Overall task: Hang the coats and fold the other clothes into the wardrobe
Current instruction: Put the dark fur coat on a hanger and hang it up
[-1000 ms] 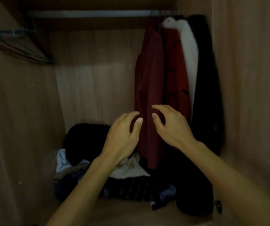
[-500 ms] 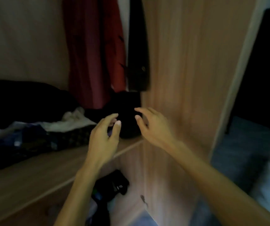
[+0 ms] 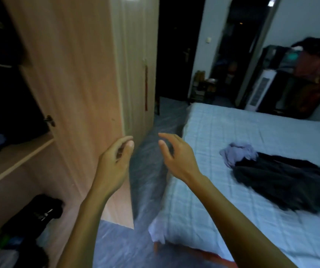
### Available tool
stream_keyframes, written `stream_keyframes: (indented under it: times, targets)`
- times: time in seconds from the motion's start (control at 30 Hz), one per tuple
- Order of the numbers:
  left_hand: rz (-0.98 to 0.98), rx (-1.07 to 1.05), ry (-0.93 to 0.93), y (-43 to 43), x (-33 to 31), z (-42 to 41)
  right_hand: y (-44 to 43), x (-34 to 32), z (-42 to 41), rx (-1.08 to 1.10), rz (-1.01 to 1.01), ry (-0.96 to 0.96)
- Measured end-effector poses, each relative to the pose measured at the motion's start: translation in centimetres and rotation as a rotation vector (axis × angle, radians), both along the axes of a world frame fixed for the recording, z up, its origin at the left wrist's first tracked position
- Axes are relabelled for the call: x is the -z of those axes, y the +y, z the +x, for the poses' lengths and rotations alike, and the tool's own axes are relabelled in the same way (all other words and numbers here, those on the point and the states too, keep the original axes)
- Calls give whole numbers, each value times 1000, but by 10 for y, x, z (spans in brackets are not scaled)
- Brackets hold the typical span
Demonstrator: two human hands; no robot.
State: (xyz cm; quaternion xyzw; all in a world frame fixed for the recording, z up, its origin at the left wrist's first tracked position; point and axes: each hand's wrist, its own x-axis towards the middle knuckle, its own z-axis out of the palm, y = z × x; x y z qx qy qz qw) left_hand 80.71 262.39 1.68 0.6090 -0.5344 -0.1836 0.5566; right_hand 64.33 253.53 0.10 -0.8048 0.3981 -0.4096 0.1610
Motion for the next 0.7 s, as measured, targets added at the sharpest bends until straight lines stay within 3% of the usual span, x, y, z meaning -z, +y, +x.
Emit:
stream_keyframes:
  times: [0.23,0.47,0.7]
  targets:
    - [66,170,-191,-53,29,-161,-15,34,-166,156,81,-91]
    - [150,422,-54,-99,51,-365,-36,59,-400,410,61,74]
    - [198,559,-46,-151,68,-487,-40,90,-553,638,225,-60]
